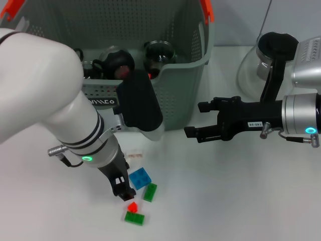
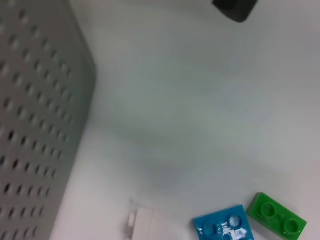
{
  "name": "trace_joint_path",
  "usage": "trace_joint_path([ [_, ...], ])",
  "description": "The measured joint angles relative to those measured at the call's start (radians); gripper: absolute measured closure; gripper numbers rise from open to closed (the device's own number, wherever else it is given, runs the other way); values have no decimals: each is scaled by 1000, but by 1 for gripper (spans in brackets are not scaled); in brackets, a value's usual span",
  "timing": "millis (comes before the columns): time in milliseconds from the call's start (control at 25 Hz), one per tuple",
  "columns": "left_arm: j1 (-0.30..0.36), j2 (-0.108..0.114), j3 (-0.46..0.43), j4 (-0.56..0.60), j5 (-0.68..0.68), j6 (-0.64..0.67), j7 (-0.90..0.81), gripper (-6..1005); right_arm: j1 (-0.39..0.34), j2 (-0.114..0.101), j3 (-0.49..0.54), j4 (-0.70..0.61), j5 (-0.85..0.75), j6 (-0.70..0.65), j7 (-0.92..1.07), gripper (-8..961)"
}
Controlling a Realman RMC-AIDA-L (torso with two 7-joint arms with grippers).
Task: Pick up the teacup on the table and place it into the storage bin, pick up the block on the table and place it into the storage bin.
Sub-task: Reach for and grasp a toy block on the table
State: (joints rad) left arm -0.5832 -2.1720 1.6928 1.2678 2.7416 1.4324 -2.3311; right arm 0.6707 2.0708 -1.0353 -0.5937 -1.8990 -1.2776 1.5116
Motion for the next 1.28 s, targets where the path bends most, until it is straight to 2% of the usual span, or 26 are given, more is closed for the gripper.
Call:
trace_joint_path([
  [1280, -56, -5, 30, -50, -17, -25, -49, 367, -2, -1, 0, 3, 0, 12, -4, 7],
])
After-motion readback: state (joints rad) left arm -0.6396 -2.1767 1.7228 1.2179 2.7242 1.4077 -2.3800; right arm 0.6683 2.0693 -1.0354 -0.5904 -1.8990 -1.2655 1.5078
